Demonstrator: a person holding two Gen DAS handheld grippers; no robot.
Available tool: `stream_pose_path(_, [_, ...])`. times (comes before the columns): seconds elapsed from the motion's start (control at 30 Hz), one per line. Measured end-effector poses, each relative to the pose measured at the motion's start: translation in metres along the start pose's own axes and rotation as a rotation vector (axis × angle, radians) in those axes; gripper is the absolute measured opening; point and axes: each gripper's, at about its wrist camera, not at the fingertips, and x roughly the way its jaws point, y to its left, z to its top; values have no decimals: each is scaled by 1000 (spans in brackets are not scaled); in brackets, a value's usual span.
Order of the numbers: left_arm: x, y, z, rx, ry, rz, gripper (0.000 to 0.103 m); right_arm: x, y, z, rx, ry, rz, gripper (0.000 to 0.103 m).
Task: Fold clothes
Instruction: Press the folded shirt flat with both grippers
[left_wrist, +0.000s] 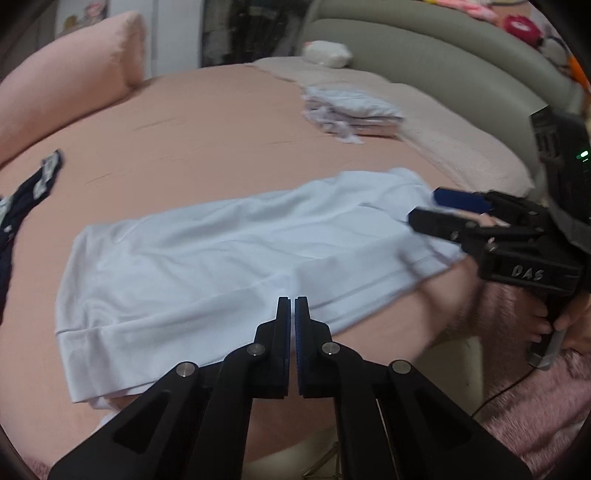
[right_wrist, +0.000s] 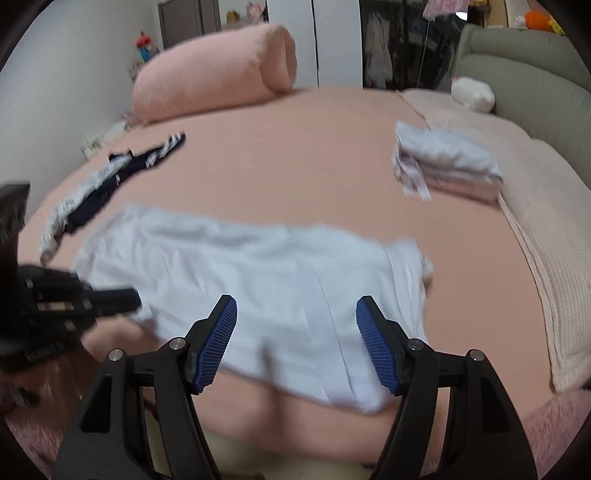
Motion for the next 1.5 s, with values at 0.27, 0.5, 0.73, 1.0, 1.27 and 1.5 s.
stream_pose_path(0.27, [-4,94,-10,-437,76,-101,3,33,5,-20,-158,203,-85,69])
stream_pose_path(0.5, [-33,121,8,-496,-94,-178,39,0,-25,-9,-39,108,3,69])
stream_pose_path(0.73, [18,144,41,-434,14,27,42,54,-61,35,108,171,-98,69])
stream_pose_path(1.0, [-8,161,27,-505,-120,135,40,55,-121,13,391,193,-26,76])
stream_pose_path(1.27, [-21,91,25,-329,-80,56,40,16,-62,21,194,104,-33,76])
stream_pose_path(1.5, [-13,106,5,-401,28,160,41,8,-83,-11,324,215,-99,75])
